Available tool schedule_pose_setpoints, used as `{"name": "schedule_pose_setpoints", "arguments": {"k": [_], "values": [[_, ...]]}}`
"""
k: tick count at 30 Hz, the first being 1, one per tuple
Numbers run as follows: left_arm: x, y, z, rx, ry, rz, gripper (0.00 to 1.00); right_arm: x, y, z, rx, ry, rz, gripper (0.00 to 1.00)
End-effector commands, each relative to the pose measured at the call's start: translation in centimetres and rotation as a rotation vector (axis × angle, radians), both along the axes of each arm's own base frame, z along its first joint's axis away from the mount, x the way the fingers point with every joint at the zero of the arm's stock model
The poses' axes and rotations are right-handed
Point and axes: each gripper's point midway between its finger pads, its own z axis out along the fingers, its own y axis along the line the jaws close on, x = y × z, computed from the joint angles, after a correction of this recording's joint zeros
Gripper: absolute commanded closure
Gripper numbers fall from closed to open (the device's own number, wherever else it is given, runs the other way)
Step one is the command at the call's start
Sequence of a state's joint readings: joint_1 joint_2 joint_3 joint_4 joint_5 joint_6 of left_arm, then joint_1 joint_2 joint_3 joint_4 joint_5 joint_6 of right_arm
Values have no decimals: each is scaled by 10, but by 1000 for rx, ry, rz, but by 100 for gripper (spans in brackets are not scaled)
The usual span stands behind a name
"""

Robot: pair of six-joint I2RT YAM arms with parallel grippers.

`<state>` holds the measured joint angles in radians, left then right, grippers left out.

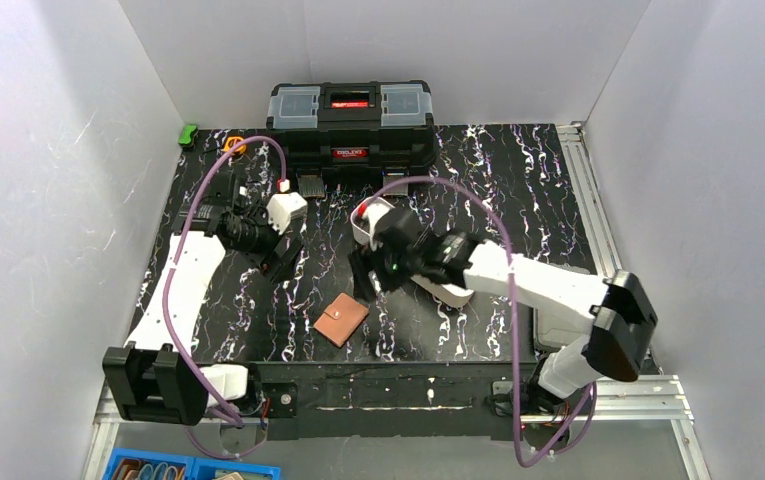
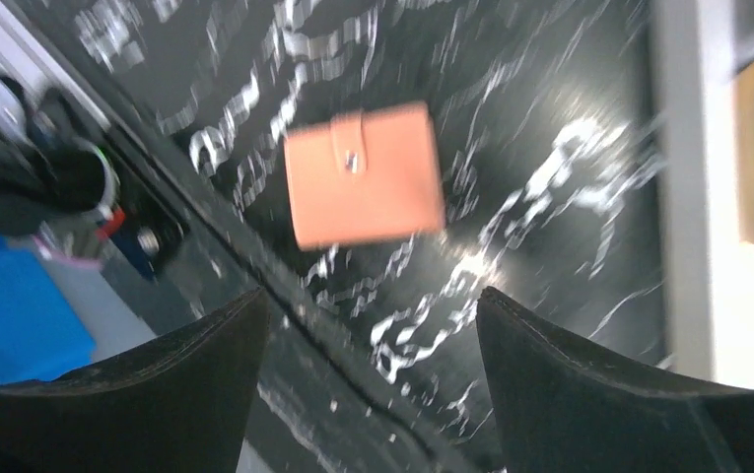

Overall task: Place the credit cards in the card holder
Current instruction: Pick up the card holder from the center of the board.

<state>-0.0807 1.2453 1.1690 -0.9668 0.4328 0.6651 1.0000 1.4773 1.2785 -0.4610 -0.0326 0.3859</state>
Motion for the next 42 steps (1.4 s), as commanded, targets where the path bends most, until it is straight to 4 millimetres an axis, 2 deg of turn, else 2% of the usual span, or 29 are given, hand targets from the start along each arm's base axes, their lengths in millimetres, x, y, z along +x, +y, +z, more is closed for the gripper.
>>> {"name": "schedule_pose_setpoints", "arguments": {"k": [1, 4, 7, 10, 14, 20, 22, 25, 32, 37, 42], "values": [[-19, -2, 0, -16, -25, -61, 2, -43, 5, -58, -84, 165, -24, 17], [-29, -7, -5, -35, -75, -141, 2, -49, 12, -93, -120, 193, -42, 17], [-40, -19, -10, -82, -172, -282, 2, -38, 16, -117, -149, 164, -94, 17], [-54, -33, -15, -140, -261, -448, 2, -32, 29, -124, -111, 145, -92, 18], [-81, -44, -35, -164, -307, -683, 3, -24, 43, -129, -78, 114, -63, 21], [-89, -56, -64, -146, -411, -902, 5, -7, 36, -145, -44, 147, -100, 25], [-88, -61, -74, -132, -464, -964, 5, -4, 30, -148, -36, 149, -116, 26], [-84, -67, -89, -116, -518, -1024, 5, -5, 36, -148, -3, 162, -84, 30], [-77, -69, -114, -90, -530, -1100, 5, -17, 40, -160, -1, 197, -12, 54], [-74, -74, -126, -83, -508, -1131, 10, -29, 28, -163, 10, 220, 3, 53], [-63, -87, -137, -42, -506, -1092, 14, -33, 30, -156, 43, 219, 26, 54]]}}
